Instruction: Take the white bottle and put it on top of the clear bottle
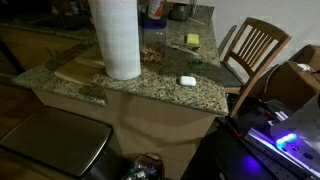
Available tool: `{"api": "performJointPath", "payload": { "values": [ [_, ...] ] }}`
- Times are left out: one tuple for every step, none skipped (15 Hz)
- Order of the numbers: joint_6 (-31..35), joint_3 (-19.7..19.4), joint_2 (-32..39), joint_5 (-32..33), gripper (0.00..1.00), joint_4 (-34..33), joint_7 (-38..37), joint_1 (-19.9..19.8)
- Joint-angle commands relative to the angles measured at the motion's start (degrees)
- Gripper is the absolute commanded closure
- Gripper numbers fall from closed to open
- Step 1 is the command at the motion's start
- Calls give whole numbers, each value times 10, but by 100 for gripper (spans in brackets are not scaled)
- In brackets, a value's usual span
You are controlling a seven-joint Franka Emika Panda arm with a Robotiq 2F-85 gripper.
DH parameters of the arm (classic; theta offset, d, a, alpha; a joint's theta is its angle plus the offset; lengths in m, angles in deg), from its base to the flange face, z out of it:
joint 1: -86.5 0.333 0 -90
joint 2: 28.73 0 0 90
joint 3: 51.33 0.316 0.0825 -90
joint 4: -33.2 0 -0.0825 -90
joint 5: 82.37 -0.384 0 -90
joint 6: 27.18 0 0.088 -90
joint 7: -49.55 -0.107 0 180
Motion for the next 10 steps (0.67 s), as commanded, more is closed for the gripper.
{"api": "performJointPath", "payload": {
  "values": [
    [-15,-7,27,4,71,-26,16,5],
    [-12,-8,29,5,71,-30,17,4],
    [-13,-10,29,7,71,-31,17,4],
    [-17,-11,29,4,71,-33,16,4],
    [-20,-12,29,3,71,-34,16,4],
    [-26,-13,30,3,71,-37,16,4],
    [-32,-13,29,0,49,-38,14,4],
    [-36,-14,28,1,21,-40,13,5],
    [-41,-12,26,-10,20,-43,15,3],
    [-41,-11,24,-18,16,-43,16,2]
  ]
}}
